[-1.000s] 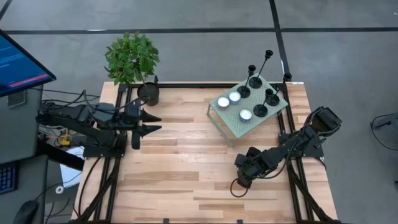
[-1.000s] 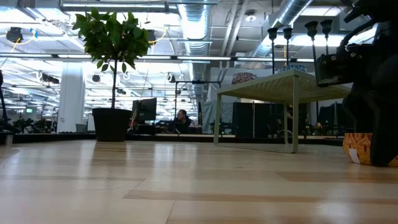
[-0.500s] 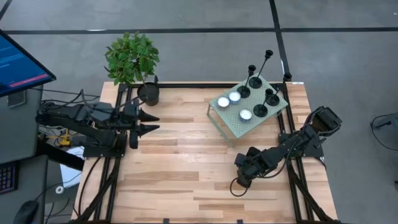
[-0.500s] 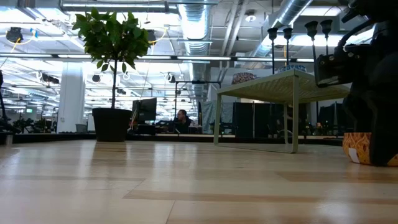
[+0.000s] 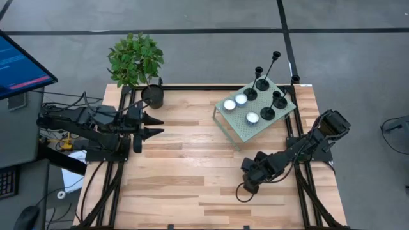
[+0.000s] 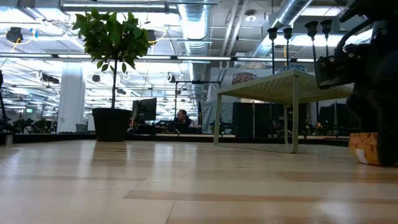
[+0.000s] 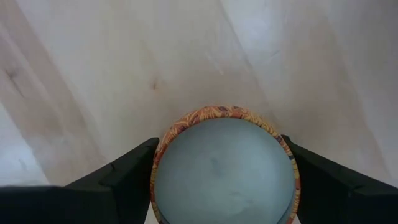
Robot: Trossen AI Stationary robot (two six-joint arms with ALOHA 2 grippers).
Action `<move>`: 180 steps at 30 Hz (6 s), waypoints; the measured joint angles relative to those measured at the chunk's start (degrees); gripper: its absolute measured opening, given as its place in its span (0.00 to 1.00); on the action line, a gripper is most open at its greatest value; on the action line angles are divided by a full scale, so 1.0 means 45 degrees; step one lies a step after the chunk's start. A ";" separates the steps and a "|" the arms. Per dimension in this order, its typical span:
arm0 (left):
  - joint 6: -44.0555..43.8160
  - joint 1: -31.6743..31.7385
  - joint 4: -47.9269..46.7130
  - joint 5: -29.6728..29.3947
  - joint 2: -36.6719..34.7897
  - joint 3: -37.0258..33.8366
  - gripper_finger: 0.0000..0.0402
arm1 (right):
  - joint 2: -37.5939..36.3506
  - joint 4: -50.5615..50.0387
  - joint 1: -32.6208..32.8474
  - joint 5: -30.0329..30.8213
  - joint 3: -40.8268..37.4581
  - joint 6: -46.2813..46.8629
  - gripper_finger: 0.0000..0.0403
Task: Pick & Place candle stick holders
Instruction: Put the orange scented candle on the shelf, then return to Home Position
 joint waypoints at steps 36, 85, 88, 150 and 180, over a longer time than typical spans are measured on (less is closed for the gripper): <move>-0.0188 0.0000 0.0080 -0.0150 0.0158 -0.0005 0.36 | -0.3975 -0.7253 -0.4148 0.2179 0.5283 0.0909 0.71; 0.0005 0.0262 0.3695 -0.0860 0.4046 -0.0010 0.36 | -0.2455 -0.8698 -0.6423 0.1889 0.7461 0.2095 0.91; 0.0000 0.0262 0.3710 -0.0860 0.4046 -0.0010 0.36 | -0.2455 -0.9350 -0.6151 0.1921 0.7858 0.2120 0.90; 0.0622 0.0267 0.5091 -0.0858 0.4452 -0.0010 0.36 | -0.3570 -0.7613 -0.2254 0.7237 0.5991 0.0801 0.00; 0.1227 0.0539 0.4885 -0.0393 -0.1871 0.1032 0.01 | -1.4817 -0.0218 0.0719 0.5098 0.7097 -1.5884 0.00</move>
